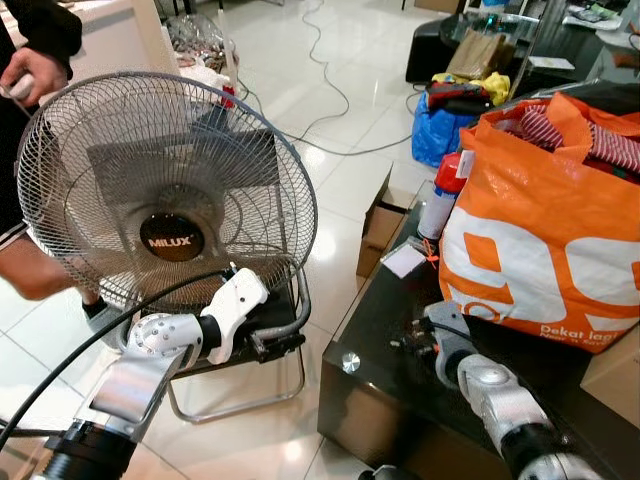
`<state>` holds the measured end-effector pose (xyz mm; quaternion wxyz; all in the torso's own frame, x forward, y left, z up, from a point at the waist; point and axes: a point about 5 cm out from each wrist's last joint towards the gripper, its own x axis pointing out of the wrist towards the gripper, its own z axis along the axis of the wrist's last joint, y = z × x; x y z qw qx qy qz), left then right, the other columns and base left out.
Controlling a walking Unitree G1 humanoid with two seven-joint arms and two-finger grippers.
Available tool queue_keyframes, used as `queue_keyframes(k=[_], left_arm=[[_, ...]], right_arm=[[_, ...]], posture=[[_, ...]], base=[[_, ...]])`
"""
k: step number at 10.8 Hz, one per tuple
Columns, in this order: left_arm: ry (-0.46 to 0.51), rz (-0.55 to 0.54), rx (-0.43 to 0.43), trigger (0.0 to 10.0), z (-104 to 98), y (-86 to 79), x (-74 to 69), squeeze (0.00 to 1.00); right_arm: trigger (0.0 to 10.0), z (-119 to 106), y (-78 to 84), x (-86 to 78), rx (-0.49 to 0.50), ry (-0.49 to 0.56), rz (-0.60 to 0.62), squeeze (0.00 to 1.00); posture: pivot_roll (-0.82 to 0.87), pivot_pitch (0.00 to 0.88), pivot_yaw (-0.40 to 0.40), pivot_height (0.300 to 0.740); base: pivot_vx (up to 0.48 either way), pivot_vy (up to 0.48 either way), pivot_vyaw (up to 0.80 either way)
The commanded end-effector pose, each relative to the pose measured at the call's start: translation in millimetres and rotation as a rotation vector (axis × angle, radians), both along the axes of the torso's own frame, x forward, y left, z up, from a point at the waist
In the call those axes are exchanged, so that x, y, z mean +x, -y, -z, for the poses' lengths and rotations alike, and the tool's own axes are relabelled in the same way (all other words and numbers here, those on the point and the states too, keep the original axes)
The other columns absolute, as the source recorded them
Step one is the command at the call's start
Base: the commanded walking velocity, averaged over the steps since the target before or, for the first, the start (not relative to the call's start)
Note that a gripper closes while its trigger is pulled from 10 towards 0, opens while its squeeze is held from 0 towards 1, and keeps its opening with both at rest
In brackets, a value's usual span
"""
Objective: Hang keys on a hook
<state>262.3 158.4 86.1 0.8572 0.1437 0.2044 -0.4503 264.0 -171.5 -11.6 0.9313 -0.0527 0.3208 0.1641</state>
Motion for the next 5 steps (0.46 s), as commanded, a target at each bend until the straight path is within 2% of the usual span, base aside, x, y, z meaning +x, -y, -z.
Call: queue_keyframes(k=[1, 4, 5], left_arm=[[0.021, 0.016, 0.006, 10.0, -6, 2.1, 3.1, 0.00], [0.023, 0.024, 0.012, 10.0, -7, 2.3, 4.7, 0.00], [0.023, 0.023, 0.015, 10.0, -7, 1.9, 5.1, 0.00]], right_arm=[[10.0, -1, -5.9, -1.2, 0.023, 0.004, -0.028, 1.00], [10.0, 9, -11.6, -6.0, -0.045, -0.035, 0.011, 1.00], [10.0, 12, -13.3, -7.4, -0.037, -0.059, 0.026, 0.62]], posture=[[-0.07, 0.000, 0.019, 0.740], [-0.07, 0.000, 0.025, 0.740], [-0.07, 0.000, 0.026, 0.740]], base=[[0.000, 0.000, 0.00], [0.000, 0.000, 0.00], [0.000, 0.000, 0.00]])
